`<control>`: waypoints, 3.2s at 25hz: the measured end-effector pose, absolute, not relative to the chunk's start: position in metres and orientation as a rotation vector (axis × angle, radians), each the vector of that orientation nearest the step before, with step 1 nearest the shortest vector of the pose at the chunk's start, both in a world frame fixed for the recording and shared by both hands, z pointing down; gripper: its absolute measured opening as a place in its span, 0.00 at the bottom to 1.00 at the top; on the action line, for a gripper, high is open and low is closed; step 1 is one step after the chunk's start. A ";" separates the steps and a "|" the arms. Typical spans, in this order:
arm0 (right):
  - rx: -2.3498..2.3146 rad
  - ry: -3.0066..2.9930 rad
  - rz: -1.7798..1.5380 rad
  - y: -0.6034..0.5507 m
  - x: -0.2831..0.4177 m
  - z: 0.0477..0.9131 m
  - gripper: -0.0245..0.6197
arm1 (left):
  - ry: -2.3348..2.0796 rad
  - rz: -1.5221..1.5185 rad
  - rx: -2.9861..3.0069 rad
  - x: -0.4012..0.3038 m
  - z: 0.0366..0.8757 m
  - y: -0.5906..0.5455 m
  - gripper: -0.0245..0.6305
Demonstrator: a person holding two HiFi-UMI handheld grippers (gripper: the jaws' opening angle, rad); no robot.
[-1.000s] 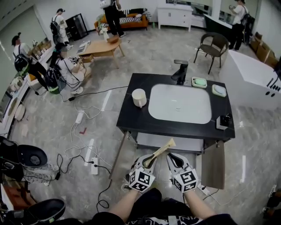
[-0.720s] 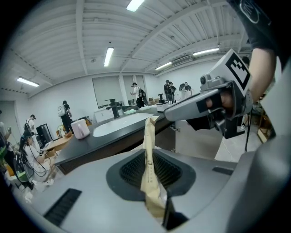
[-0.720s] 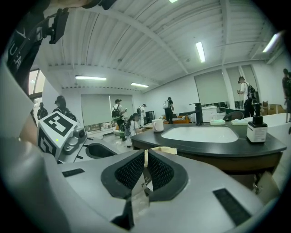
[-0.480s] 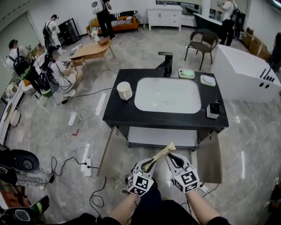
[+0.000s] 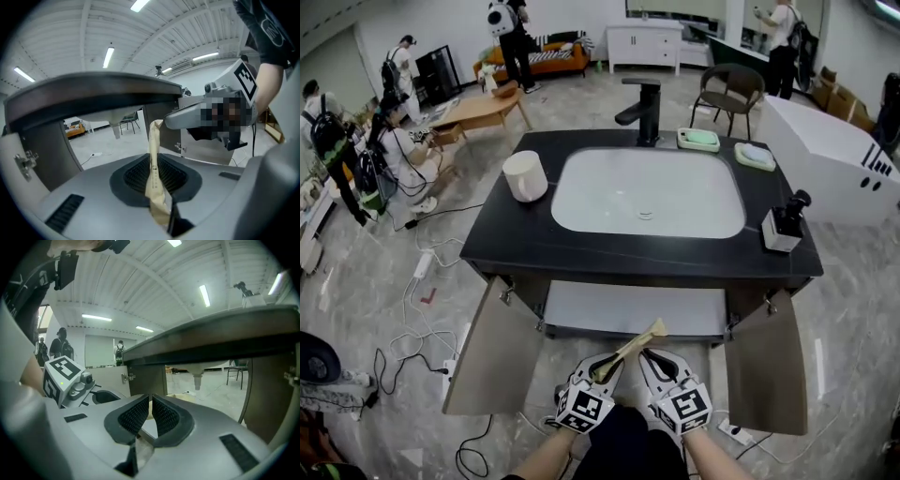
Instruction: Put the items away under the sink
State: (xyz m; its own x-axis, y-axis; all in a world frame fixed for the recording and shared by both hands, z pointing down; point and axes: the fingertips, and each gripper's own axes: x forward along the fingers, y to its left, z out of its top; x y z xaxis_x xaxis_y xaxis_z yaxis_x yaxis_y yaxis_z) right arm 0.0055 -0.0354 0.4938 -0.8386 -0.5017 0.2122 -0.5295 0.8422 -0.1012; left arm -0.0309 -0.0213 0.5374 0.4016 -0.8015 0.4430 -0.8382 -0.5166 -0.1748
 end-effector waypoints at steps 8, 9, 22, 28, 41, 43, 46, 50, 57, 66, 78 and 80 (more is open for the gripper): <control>0.823 -2.863 0.089 -0.086 0.010 0.632 0.10 | -1.485 0.702 2.690 -0.020 0.680 -0.074 0.11; 0.823 -2.859 0.084 -0.089 0.011 0.643 0.10 | -1.486 0.700 2.702 -0.018 0.693 -0.076 0.11; 0.791 -2.899 0.172 -0.112 0.014 0.731 0.10 | -1.424 0.743 2.650 -0.005 0.773 -0.095 0.11; 0.803 -2.884 0.240 -0.139 0.011 0.759 0.10 | -1.405 0.828 2.628 -0.016 0.796 -0.123 0.11; 0.835 -2.871 0.314 -0.187 -0.011 0.782 0.10 | -1.438 0.966 2.541 -0.062 0.828 -0.196 0.11; 0.827 -2.869 0.320 -0.190 -0.014 0.784 0.10 | -1.448 0.976 2.536 -0.065 0.830 -0.203 0.11; 0.805 -2.869 0.315 -0.193 -0.021 0.782 0.10 | -1.474 0.998 2.527 -0.069 0.830 -0.216 0.12; 0.805 -2.863 0.313 -0.194 -0.022 0.782 0.10 | -1.541 1.019 2.497 -0.075 0.828 -0.232 0.12; 0.832 -2.848 0.325 -0.195 -0.014 0.784 0.10 | -1.590 1.091 2.448 -0.083 0.830 -0.245 0.20; 0.857 -2.850 0.319 -0.191 -0.014 0.777 0.10 | -1.657 0.913 2.534 -0.080 0.801 -0.219 0.19; 0.810 -2.917 0.158 -0.156 -0.020 0.727 0.10 | -1.660 0.271 2.597 -0.055 0.733 -0.163 0.05; 0.759 -2.935 0.083 -0.146 -0.022 0.709 0.10 | -1.674 0.206 2.608 -0.051 0.716 -0.156 0.05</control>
State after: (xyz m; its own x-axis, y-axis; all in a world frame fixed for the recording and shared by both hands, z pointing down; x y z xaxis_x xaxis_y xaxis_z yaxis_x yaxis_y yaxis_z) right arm -0.0218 -0.1464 0.7093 -0.8692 -0.4798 0.1191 -0.4858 0.8737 -0.0252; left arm -0.0509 -0.1559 0.7163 0.4102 -0.9026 0.1308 -0.9073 -0.4184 -0.0416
